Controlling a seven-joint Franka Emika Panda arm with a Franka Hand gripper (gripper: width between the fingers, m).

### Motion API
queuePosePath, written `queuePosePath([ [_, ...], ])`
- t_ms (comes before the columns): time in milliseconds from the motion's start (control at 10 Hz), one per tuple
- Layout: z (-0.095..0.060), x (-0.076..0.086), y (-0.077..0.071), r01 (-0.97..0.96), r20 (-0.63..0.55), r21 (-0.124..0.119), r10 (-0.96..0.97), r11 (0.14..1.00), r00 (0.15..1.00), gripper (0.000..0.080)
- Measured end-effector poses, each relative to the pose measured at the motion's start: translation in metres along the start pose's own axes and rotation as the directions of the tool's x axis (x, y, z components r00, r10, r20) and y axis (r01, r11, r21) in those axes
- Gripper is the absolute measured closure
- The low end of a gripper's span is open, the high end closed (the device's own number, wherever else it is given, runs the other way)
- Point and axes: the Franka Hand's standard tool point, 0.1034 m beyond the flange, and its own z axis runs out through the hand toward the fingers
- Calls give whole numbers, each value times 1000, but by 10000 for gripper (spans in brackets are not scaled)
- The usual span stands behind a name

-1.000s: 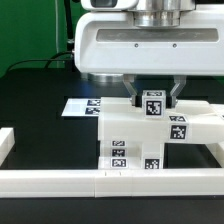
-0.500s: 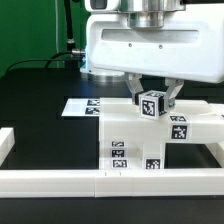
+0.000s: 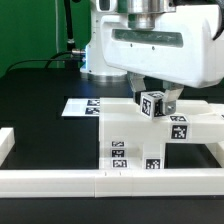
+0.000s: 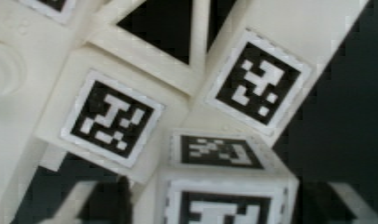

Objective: Assemble chair

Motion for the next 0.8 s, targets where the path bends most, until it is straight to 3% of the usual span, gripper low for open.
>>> queuePosePath([
  [100,0,-1,-1,14,0,1,-14,1000,1000,184],
  [500,0,-1,-1,275,1,0,-275,961,961,151],
  [800,1,-1,0,586,-4,-18,-586,810,810,150],
])
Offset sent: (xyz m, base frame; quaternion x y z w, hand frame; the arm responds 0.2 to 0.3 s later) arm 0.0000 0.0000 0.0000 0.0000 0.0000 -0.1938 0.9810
